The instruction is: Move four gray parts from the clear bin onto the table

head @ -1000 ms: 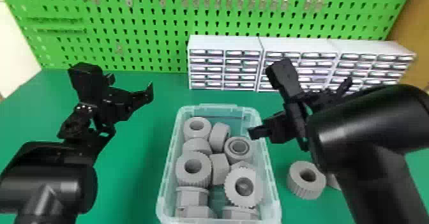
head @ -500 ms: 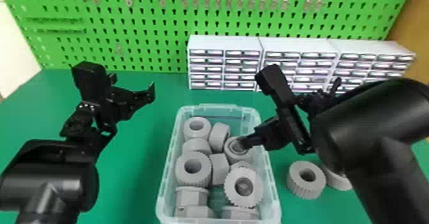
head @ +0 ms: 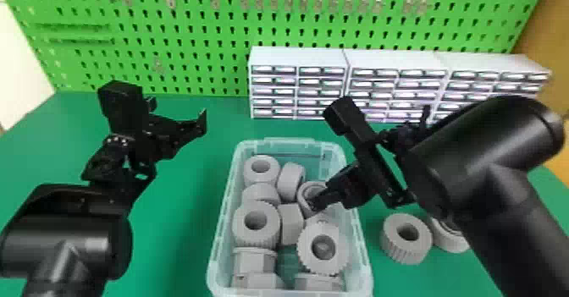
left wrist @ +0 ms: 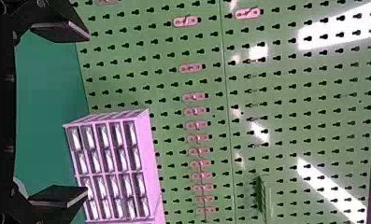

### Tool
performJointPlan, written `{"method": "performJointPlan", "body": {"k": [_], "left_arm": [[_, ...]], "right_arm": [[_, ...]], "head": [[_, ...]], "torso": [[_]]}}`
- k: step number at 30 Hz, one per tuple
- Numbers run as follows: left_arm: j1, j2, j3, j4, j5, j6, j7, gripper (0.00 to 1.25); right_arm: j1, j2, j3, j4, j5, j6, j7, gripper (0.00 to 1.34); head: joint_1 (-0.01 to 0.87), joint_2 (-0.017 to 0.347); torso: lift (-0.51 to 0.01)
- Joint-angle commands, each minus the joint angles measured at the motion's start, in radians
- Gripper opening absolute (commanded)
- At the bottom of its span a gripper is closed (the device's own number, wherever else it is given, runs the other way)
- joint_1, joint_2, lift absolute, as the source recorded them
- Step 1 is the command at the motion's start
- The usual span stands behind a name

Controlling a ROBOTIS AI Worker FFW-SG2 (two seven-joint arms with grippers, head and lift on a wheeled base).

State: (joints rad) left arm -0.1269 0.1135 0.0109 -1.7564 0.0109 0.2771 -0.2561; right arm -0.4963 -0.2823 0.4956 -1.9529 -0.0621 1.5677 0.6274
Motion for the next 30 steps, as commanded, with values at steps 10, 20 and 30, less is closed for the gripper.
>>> {"method": "performJointPlan", "body": {"k": [10, 20, 30], "left_arm": [[0.000, 0.000, 0.000, 0.000, 0.000, 0.001, 0.000, 1.12], [0.000, -0.002, 0.000, 0.000, 0.000, 0.002, 0.000, 1.12], [0.000, -0.002, 0.001, 0.000, 0.001, 0.002, -0.002, 1.12]], "right_arm": [[-0.018, 0.002, 0.018, 0.029, -0.010, 0.004, 0.000, 0.73], [-0.021, 0.002, 0.023, 0.034, -0.010, 0.004, 0.000, 0.73], [-0.018, 0.012, 0.023, 0.040, 0.019, 0.004, 0.000, 0.80]], "head": [[0.678, 0.034], [0.678, 0.034], [0.678, 0.034]], "torso": [[-0.050], [-0.050], [-0.050]]}}
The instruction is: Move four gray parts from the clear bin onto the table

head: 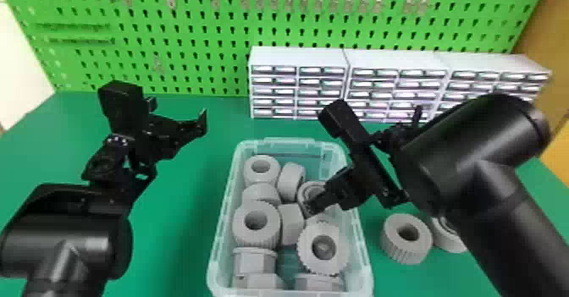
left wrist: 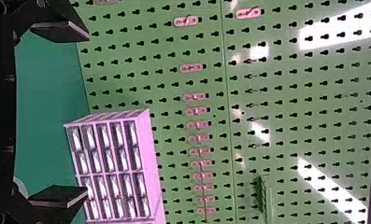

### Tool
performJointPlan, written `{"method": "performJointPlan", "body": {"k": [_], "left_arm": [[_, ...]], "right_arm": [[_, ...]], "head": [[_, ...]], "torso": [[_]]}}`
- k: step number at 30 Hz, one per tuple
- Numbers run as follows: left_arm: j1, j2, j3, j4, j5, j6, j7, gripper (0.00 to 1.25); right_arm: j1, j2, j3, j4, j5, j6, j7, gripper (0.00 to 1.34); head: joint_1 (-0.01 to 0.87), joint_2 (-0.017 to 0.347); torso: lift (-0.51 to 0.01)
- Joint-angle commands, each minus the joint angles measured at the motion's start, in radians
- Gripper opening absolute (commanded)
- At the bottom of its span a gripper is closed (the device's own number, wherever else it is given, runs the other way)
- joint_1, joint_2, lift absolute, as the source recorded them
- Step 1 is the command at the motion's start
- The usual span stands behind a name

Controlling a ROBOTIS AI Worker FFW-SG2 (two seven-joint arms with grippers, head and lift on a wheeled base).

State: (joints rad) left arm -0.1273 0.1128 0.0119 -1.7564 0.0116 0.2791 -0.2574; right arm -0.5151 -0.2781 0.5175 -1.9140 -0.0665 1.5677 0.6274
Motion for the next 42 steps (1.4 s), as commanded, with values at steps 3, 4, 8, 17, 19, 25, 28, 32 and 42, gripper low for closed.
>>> {"method": "performJointPlan", "body": {"k": [3, 4, 8, 17, 19, 25, 28, 32, 42], "left_arm": [[0.002, -0.001, 0.000, 0.000, 0.001, 0.000, 0.000, 1.12], [0.000, 0.001, 0.000, 0.000, 0.001, 0.000, 0.000, 1.12], [0.002, 0.001, 0.003, 0.000, 0.001, 0.000, 0.000, 1.12], [0.005, -0.001, 0.007, 0.000, 0.004, 0.000, 0.000, 1.12], [0.006, 0.001, 0.007, 0.000, 0.004, 0.000, 0.000, 1.12], [0.008, -0.001, 0.007, 0.000, 0.004, 0.000, 0.000, 1.12], [0.006, -0.001, 0.007, 0.000, 0.004, 0.000, 0.000, 1.12], [0.005, -0.001, 0.003, 0.000, 0.002, 0.000, 0.000, 1.12], [0.005, 0.001, 0.002, 0.002, 0.002, 0.000, 0.000, 1.12]], "right_arm": [[-0.002, 0.016, 0.003, 0.001, 0.043, 0.004, 0.000, 0.83], [-0.002, 0.017, 0.003, 0.003, 0.047, 0.004, 0.000, 0.84], [-0.011, 0.026, 0.013, 0.023, 0.053, 0.004, 0.000, 0.84], [-0.026, 0.046, 0.035, 0.099, 0.057, 0.004, 0.000, 0.84], [-0.028, 0.051, 0.042, 0.119, 0.060, -0.005, 0.000, 0.84], [-0.042, 0.068, 0.076, 0.176, 0.136, -0.097, 0.064, 0.84], [-0.043, 0.099, 0.088, 0.216, 0.329, -0.164, 0.229, 0.84], [-0.065, 0.112, 0.124, 0.260, 0.418, -0.225, 0.302, 0.84], [-0.086, 0.129, 0.139, 0.351, 0.396, -0.328, 0.302, 0.83]], "head": [[0.678, 0.034], [0.678, 0.034], [0.678, 0.034], [0.678, 0.034], [0.678, 0.034], [0.678, 0.034], [0.678, 0.034], [0.678, 0.034], [0.678, 0.034]], "torso": [[-0.050], [-0.050], [-0.050], [-0.050], [-0.050], [-0.050], [-0.050], [-0.050], [-0.050]]}}
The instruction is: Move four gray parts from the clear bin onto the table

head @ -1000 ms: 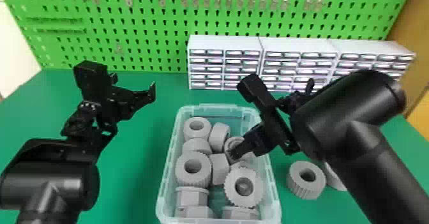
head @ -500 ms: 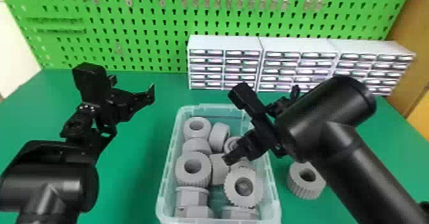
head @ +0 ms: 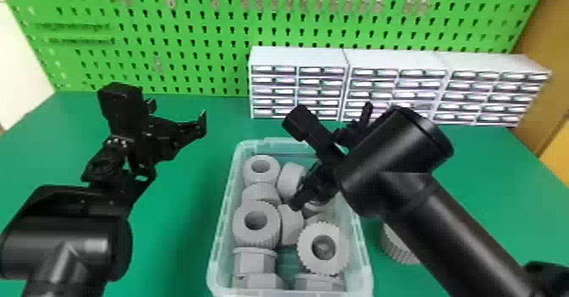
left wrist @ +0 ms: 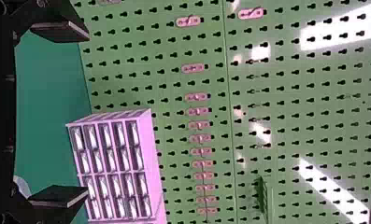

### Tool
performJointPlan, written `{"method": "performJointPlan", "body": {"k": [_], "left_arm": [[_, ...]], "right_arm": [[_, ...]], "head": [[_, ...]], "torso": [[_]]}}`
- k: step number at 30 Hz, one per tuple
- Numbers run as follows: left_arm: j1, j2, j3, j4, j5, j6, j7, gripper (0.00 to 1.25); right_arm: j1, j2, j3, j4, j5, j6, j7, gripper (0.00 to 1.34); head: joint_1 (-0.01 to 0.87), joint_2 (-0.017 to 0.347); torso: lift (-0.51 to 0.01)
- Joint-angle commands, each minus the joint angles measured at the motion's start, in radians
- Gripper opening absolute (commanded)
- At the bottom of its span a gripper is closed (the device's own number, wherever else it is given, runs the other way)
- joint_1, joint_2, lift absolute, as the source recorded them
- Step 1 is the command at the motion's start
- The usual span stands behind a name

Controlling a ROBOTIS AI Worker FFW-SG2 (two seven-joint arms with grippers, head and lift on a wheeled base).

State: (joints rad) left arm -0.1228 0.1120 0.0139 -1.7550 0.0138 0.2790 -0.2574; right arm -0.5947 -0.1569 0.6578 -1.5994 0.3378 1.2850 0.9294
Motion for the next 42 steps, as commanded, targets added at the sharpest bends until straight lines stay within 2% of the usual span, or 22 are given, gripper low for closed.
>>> {"method": "performJointPlan", "body": {"k": [1, 8, 12, 21, 38, 42], "left_arm": [[0.000, 0.001, 0.000, 0.000, 0.000, 0.000, 0.000, 1.12], [-0.001, 0.000, 0.000, 0.003, 0.000, 0.000, 0.000, 1.12], [-0.001, 0.001, -0.002, 0.005, 0.000, 0.000, 0.000, 1.12], [-0.001, 0.001, -0.003, 0.008, -0.001, 0.000, 0.000, 1.12], [-0.005, 0.001, -0.003, 0.009, -0.001, 0.000, -0.002, 1.12], [-0.005, 0.001, -0.005, 0.009, -0.001, -0.001, -0.003, 1.12]], "right_arm": [[-0.008, 0.010, -0.001, 0.047, -0.011, -0.058, 0.000, 0.83], [-0.027, 0.027, 0.002, 0.130, -0.056, -0.162, -0.001, 0.83], [-0.037, 0.031, 0.013, 0.173, -0.138, -0.213, -0.050, 0.83], [-0.062, 0.034, 0.065, 0.213, -0.235, -0.263, -0.127, 0.83], [-0.085, 0.031, 0.117, 0.306, -0.318, -0.352, -0.159, 0.83], [-0.096, 0.037, 0.128, 0.334, -0.345, -0.381, -0.176, 0.83]], "head": [[0.678, 0.034], [0.678, 0.034], [0.678, 0.034], [0.678, 0.034], [0.678, 0.034], [0.678, 0.034]], "torso": [[-0.050], [-0.050], [-0.050], [-0.050], [-0.050], [-0.050]]}}
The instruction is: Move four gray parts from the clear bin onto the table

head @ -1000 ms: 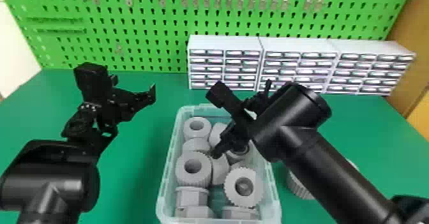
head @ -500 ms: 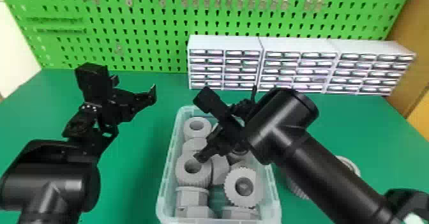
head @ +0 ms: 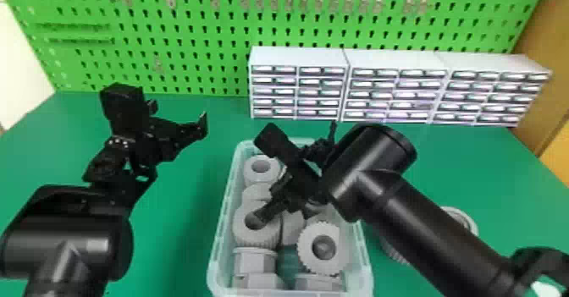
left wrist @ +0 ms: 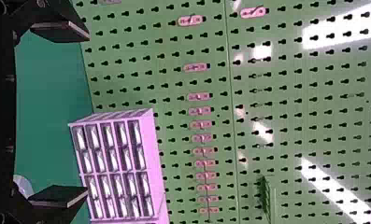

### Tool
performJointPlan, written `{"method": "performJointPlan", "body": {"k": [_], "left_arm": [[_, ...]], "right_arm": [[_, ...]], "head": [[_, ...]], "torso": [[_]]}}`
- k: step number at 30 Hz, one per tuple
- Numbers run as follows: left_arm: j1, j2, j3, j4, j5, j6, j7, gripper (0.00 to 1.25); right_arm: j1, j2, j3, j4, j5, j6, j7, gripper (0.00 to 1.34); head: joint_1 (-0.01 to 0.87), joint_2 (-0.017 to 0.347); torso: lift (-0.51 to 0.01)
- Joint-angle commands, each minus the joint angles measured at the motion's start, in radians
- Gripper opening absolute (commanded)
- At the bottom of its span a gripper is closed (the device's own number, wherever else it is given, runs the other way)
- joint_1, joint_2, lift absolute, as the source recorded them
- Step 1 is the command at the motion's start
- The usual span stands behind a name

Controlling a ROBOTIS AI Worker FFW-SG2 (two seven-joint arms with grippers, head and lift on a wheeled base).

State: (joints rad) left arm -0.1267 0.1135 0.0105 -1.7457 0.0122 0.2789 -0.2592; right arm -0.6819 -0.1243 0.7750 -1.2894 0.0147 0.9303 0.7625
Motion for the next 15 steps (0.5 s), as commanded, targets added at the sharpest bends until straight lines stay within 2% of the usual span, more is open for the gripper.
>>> {"method": "performJointPlan", "body": {"k": [1, 15], "left_arm": [[-0.001, 0.000, -0.001, 0.002, 0.000, 0.000, -0.002, 1.12], [0.001, 0.000, 0.000, 0.002, 0.003, 0.000, -0.006, 1.12]], "right_arm": [[-0.011, 0.006, 0.015, 0.027, -0.024, -0.030, -0.014, 0.83], [-0.016, 0.006, 0.046, 0.071, -0.047, -0.067, -0.035, 0.82]], "head": [[0.678, 0.034], [0.678, 0.034]], "torso": [[-0.050], [-0.050]]}}
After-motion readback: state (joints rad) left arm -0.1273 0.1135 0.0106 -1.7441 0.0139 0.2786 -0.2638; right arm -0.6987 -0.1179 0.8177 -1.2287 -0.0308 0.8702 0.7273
